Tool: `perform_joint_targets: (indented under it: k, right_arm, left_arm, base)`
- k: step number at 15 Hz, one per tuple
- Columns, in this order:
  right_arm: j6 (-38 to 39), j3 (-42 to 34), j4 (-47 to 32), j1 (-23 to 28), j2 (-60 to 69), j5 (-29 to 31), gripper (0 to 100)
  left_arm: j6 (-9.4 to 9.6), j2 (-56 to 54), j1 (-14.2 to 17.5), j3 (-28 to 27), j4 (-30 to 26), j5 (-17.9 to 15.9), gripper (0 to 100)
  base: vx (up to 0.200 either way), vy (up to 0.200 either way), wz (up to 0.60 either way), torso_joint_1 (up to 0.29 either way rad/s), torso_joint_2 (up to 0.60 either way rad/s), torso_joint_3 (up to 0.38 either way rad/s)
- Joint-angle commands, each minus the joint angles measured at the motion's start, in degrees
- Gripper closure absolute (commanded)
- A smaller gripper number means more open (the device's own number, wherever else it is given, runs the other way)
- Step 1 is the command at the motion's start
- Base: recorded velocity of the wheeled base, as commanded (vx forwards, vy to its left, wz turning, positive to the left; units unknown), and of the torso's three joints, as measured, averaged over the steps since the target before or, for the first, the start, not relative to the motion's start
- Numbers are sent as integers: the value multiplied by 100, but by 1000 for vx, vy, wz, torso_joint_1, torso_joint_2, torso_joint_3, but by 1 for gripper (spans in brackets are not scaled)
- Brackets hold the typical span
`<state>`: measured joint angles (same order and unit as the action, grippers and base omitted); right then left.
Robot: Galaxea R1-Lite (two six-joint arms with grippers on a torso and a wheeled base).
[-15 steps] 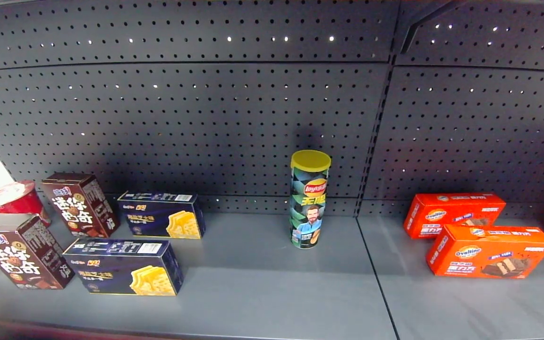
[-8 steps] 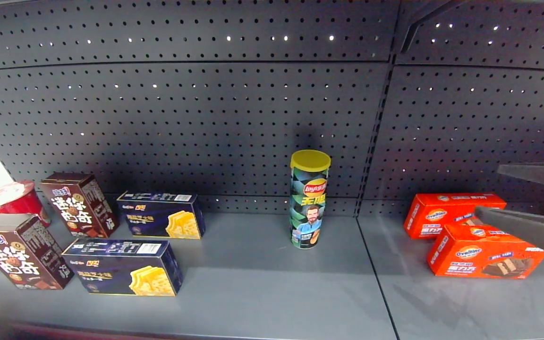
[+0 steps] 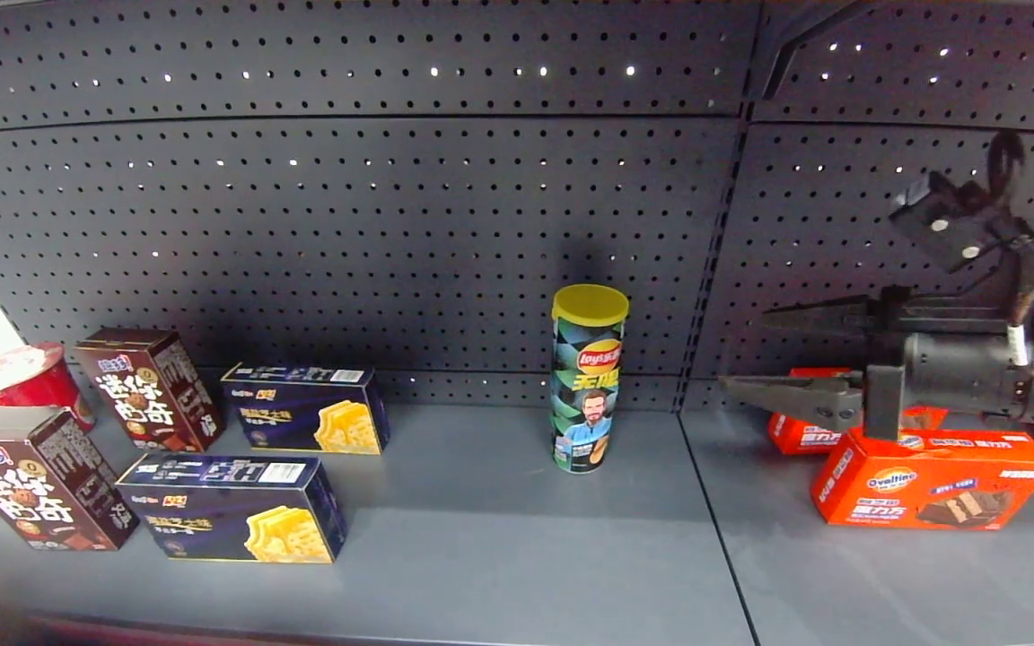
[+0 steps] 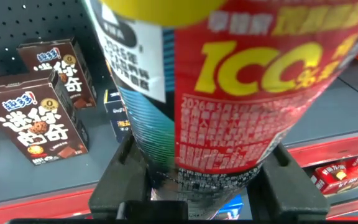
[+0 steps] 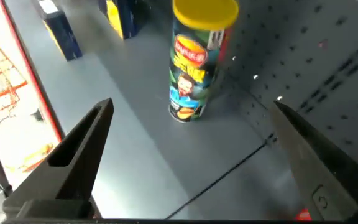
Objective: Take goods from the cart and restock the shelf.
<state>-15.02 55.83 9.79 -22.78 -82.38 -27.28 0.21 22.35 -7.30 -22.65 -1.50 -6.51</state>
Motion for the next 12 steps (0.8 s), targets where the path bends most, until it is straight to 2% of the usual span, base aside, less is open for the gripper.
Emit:
perform_joint_targets:
  k: [1, 4, 7, 12]
  right_arm:
    - [-19, 94, 76, 28, -744, -269, 0]
    - [-10, 147, 647, 46, -1342, -858, 0]
    - [-10, 341, 788, 55, -1807, -998, 0]
    - [-10, 1079, 849, 213, -2669, -1209, 0]
  left_arm:
    - [-47, 59, 1, -11, 1, 1, 100]
    - [-73, 51, -87, -3, 1, 1, 100]
    - [-73, 59, -87, -3, 1, 1, 100]
    - [-82, 24, -78, 33, 1, 27, 100]
  base:
    - [0, 0, 0, 0, 0, 0]
    - [0, 0, 0, 0, 0, 0]
    - [0, 0, 0, 0, 0, 0]
    - [0, 0, 0, 0, 0, 0]
